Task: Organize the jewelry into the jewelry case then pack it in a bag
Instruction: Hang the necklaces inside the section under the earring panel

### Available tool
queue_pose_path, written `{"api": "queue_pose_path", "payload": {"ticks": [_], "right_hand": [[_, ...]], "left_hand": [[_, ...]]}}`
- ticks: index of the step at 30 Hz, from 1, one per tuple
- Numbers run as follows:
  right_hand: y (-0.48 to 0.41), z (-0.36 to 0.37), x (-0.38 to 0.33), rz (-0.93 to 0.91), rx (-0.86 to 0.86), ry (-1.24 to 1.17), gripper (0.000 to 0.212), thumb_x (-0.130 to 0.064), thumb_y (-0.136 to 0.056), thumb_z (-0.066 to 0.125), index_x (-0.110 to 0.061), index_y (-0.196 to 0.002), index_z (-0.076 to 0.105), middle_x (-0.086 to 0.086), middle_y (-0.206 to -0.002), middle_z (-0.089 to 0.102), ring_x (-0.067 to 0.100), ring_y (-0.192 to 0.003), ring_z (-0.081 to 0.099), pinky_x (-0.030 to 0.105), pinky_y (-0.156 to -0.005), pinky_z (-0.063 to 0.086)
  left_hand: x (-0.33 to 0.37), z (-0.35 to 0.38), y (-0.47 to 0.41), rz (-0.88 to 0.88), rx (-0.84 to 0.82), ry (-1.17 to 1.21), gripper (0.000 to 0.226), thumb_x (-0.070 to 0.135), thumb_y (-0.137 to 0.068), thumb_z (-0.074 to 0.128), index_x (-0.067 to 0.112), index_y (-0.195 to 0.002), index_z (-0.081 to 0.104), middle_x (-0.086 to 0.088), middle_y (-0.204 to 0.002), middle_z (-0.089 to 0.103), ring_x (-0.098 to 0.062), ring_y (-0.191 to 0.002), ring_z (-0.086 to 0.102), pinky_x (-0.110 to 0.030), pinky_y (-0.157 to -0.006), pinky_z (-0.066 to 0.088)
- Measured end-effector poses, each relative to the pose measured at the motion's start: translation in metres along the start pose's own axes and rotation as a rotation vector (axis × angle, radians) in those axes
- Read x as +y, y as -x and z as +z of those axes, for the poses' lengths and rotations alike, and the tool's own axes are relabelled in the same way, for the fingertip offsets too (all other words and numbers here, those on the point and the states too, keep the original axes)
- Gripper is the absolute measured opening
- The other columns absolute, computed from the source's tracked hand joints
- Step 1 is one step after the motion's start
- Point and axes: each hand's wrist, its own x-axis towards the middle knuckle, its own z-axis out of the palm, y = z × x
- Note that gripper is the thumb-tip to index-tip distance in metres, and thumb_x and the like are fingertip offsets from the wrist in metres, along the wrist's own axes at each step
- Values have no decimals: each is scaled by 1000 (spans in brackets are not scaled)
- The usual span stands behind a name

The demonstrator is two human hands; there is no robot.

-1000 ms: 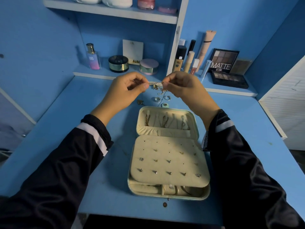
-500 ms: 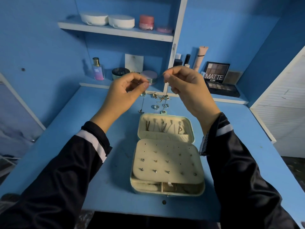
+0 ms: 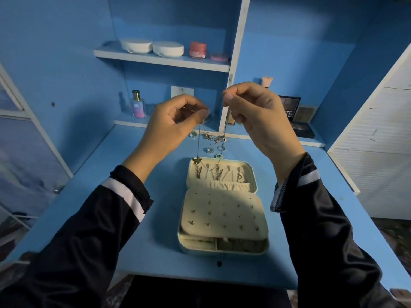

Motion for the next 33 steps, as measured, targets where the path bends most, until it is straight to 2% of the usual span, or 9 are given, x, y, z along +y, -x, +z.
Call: {"api": "queue_pose_path", "payload": {"ticks": [5, 9, 13, 17, 23, 27, 31, 33], "right_hand": [[13, -3, -7, 0, -30, -17, 5, -1, -91, 60, -4, -90, 65, 0, -72, 63, 11, -59, 44, 23, -56, 35], [22, -7, -7, 15, -64, -11, 4, -2, -90, 61, -3, -91, 65, 0, -73, 64, 11, -60, 46, 23, -57, 35], [32, -13, -4, 70, -146, 47, 3, -4, -89, 63, -3, -91, 65, 0, -75, 66, 10, -61, 48, 22, -57, 34], [38, -18, 8, 146, -159, 100, 4, -3, -87, 65, -2, -91, 66, 6, -75, 62, 9, -61, 49, 25, -57, 33], [44, -26, 30, 286, -151, 208, 8, 1, -88, 63, -4, -91, 69, -3, -69, 65, 7, -60, 48, 23, -56, 32], [46, -30, 41, 341, -144, 245, 7, -1, -88, 64, -5, -91, 69, -3, -69, 64, 6, -58, 46, 24, -56, 30], [45, -33, 50, 365, -141, 267, 5, -4, -87, 67, -6, -90, 70, 6, -76, 63, 10, -62, 44, 23, -54, 28], [44, -34, 55, 370, -145, 290, 8, -5, -86, 69, -3, -93, 71, 0, -72, 65, 5, -59, 47, 18, -53, 31]], "left_hand": [[11, 3, 12, 21, -34, 21, 14, 9, -92, 67, 23, -92, 68, 14, -84, 70, -14, -80, 66, -28, -77, 54], [15, 6, 23, -11, -62, 57, 14, 8, -91, 67, 21, -93, 67, 15, -87, 69, -9, -81, 66, -22, -77, 53], [8, 9, 34, -78, -106, 56, 12, 10, -91, 68, 22, -91, 68, 10, -87, 70, -13, -84, 68, -30, -85, 56], [-4, 13, 43, -150, -148, 51, 9, 9, -90, 68, 18, -92, 69, 8, -85, 71, -14, -84, 68, -33, -86, 55], [-26, 15, 48, -219, -183, 18, 15, 10, -90, 69, 25, -88, 69, 6, -87, 71, -12, -83, 67, -26, -83, 53], [-43, 16, 49, -254, -225, -53, 13, 11, -89, 70, 24, -88, 69, 8, -88, 71, -11, -83, 67, -23, -83, 53], [-54, 17, 48, -263, -264, -132, 14, 12, -88, 71, 26, -88, 69, 9, -88, 71, -7, -80, 66, -19, -81, 52], [-59, 17, 46, -269, -277, -171, 14, 13, -88, 71, 26, -88, 69, 5, -89, 72, -10, -81, 67, -20, -81, 53]]}}
